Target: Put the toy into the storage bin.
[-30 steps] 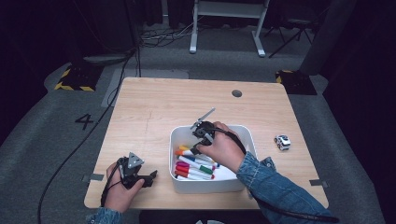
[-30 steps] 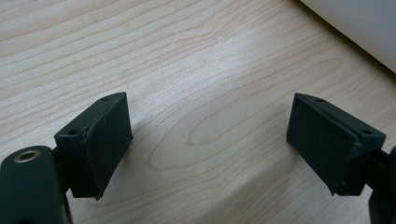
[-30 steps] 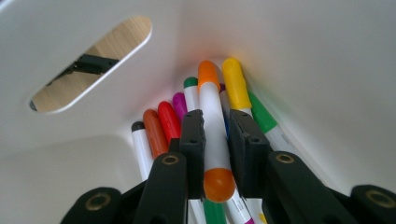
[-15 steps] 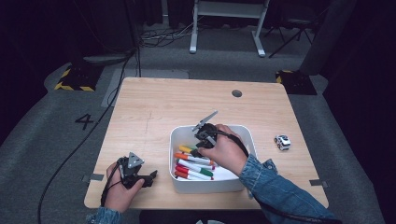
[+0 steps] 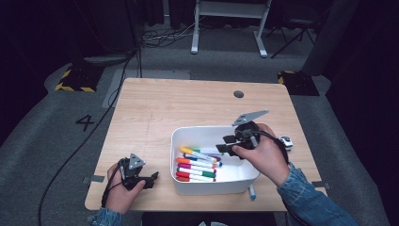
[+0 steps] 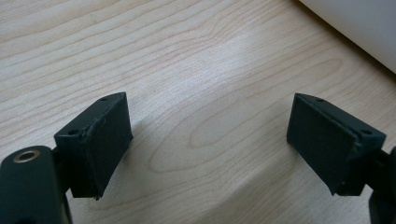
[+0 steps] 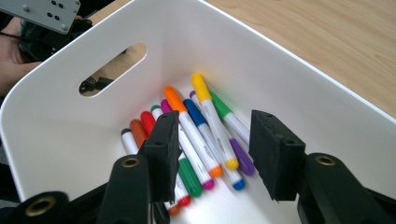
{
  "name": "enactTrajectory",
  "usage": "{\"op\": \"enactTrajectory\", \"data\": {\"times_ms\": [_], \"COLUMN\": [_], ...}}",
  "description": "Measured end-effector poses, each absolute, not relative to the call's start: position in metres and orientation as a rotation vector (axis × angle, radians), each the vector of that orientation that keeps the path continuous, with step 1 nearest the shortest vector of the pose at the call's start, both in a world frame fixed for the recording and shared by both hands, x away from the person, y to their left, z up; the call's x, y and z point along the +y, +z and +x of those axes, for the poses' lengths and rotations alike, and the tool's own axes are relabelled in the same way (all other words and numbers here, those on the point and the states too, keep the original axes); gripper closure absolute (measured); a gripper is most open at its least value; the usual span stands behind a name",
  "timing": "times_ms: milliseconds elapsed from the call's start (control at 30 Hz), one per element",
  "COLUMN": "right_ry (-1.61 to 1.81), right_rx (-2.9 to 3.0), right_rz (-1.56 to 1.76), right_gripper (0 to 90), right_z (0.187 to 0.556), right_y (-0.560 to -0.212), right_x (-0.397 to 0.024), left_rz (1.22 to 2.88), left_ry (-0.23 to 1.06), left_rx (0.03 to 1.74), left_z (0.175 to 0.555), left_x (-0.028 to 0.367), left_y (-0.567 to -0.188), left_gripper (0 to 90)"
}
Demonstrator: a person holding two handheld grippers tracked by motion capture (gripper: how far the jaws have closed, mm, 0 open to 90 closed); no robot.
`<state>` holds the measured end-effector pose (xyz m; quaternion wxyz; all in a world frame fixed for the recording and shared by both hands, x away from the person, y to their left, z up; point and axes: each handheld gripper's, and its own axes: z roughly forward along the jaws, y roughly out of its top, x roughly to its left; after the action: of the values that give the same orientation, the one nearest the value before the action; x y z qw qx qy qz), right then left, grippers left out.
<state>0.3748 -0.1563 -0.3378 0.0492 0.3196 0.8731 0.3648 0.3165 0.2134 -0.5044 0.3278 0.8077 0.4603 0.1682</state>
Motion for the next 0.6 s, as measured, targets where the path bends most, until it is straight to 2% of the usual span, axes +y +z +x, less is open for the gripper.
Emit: {"op": "enactTrajectory", "data": {"times_ms": [367,600], "right_ry": [1.183,1.149], "right_rx": [2.469,2.418], "right_rz": [1.086,1.157], "right_gripper": [50.8,50.9], "right_z": [0.343,0.324], "right_y": [-0.323,-0.329], "right_x": [-0.238,-0.279], "left_rz": [2.114,2.113], "left_ry": [0.448,0.447], "left_rx": [1.206,1.205], "left_z": [0.318,0.318], "left_x": [0.213,0.213], "left_y": [-0.504,-0.505], "left_gripper": [14.2,14.2]}}
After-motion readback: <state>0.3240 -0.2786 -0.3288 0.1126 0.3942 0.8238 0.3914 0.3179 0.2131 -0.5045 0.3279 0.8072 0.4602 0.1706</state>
